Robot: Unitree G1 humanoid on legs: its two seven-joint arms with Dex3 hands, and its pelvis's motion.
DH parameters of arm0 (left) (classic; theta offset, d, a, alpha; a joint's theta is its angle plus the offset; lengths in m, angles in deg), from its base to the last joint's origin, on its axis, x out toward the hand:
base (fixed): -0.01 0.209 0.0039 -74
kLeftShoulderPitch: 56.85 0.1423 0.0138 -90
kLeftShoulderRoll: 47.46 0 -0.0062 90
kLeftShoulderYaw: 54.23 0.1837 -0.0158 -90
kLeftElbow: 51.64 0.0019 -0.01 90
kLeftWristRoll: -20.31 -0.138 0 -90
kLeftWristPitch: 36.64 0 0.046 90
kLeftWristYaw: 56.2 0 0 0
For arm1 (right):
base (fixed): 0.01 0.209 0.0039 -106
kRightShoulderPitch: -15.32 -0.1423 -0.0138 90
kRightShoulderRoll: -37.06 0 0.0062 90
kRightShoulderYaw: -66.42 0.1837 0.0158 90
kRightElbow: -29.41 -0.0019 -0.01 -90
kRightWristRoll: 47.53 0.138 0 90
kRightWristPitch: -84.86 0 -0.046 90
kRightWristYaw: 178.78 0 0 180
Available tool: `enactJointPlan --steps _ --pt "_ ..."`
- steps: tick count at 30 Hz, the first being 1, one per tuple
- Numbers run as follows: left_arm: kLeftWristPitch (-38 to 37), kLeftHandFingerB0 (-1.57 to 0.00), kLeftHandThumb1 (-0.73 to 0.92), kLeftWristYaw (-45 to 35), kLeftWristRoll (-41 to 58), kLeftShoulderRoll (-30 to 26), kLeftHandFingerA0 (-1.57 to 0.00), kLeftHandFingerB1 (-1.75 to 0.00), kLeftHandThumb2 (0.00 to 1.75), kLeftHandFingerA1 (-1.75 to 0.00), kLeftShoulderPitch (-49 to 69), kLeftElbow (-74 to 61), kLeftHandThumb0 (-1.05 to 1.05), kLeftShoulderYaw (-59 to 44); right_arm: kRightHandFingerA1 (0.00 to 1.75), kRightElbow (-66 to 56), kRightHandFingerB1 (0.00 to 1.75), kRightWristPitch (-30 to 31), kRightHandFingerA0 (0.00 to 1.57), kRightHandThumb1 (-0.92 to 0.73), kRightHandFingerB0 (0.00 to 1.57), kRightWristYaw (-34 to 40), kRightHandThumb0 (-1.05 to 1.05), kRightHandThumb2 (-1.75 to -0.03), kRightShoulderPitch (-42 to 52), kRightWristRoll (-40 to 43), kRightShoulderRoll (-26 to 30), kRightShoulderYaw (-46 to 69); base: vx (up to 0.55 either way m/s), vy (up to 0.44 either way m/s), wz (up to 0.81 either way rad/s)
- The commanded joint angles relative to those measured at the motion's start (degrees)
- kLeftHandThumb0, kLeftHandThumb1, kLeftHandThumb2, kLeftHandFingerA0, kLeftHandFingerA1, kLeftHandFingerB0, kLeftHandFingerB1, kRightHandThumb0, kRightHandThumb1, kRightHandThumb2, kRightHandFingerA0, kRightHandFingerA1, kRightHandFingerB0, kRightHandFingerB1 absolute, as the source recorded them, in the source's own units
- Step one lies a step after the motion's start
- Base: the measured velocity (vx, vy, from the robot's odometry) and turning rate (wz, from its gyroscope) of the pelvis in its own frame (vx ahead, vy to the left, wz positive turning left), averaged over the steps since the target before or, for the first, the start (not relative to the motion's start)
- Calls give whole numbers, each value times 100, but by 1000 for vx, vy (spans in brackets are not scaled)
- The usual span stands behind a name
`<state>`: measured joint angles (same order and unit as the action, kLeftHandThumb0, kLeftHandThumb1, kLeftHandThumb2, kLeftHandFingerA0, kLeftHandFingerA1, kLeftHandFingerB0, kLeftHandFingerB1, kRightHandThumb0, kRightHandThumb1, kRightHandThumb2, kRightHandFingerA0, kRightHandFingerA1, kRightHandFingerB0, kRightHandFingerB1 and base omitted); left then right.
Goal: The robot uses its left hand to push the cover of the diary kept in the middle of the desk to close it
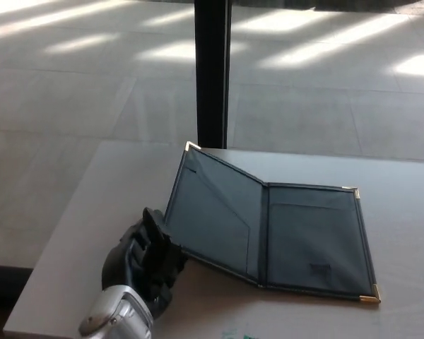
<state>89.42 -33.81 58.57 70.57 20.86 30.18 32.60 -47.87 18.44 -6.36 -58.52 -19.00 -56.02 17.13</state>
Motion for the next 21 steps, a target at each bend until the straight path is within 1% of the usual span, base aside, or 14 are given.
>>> enactJointPlan --steps 1,3,6,7,8,10,12,15,16,17,18,19,20,21 --pt "199 -15 92 -37 346 91 -19 -46 87 -58 -221 59 -105 -508 68 -125 48 0 38 -92 40 -5 -73 -70 108 106 -30 28 0 0 0" --pt "154 -17 92 -158 379 32 -26 -48 86 -60 -263 133 -105 -704 67 -11 50 -61 38 -92 43 -25 -74 -69 57 90 -20 20 0 0 0" --pt "138 -18 92 -223 293 97 -26 -47 87 -57 -228 112 -105 -704 67 -30 50 -56 37 -92 40 -66 -74 -69 86 78 -5 -9 0 0 0" --pt "139 -15 82 -202 262 167 -18 -51 122 -56 -198 58 -100 -644 68 -74 50 -18 37 -92 41 -52 -75 -69 102 100 -8 5 0 0 0" --pt "138 -15 92 -176 248 299 -20 -45 86 -54 -146 -41 -104 -524 67 -105 48 33 39 -92 43 -9 -74 -68 103 124 -4 35 0 0 0" --pt "99 -16 92 -125 203 463 -22 -44 85 -52 -109 -95 -101 -374 68 -77 48 26 38 -92 42 -15 -74 -70 98 109 34 37 0 0 0" --pt "87 -16 92 -329 53 362 -15 -45 87 -51 -62 -163 -103 -31 68 -7 46 22 38 -92 40 -19 -74 -69 65 77 97 29 0 0 0" --pt "103 -18 92 -367 -12 410 -24 -43 84 -49 -63 -187 -104 352 67 176 48 -38 37 -92 41 -94 -74 -69 -9 59 208 35 0 0 0" --pt "105 -17 92 -448 -26 409 -19 -43 84 -46 -57 -202 -104 521 68 198 48 -44 38 -92 42 -100 -74 -69 -19 68 212 38 0 0 0" --pt "25 -14 92 -615 -283 325 -18 -44 92 -49 -73 -252 -102 1042 69 150 50 -26 39 -92 44 -68 -73 -69 -30 49 226 9 0 0 0" --pt "-61 -13 85 -705 -384 368 -16 -49 121 -53 -70 -265 -99 1388 68 186 50 -24 40 -92 44 -59 -73 -69 -79 56 238 8 0 0 0" --pt "-45 -15 92 -753 -243 481 -15 -44 87 -47 -64 -235 -104 1464 68 121 48 -26 38 -92 41 -63 -73 -69 -65 50 220 -13 0 0 0" --pt "8 -19 92 -605 -222 671 -21 -44 88 -46 -65 -207 -100 1662 65 119 45 -20 38 -92 40 -47 -72 -70 -67 20 239 -24 0 0 0" --pt "-4 -19 92 -466 -250 843 -22 -45 90 -47 -64 -146 -97 1854 65 116 45 -18 37 -92 40 -44 -71 -69 -67 14 249 -21 0 0 0"
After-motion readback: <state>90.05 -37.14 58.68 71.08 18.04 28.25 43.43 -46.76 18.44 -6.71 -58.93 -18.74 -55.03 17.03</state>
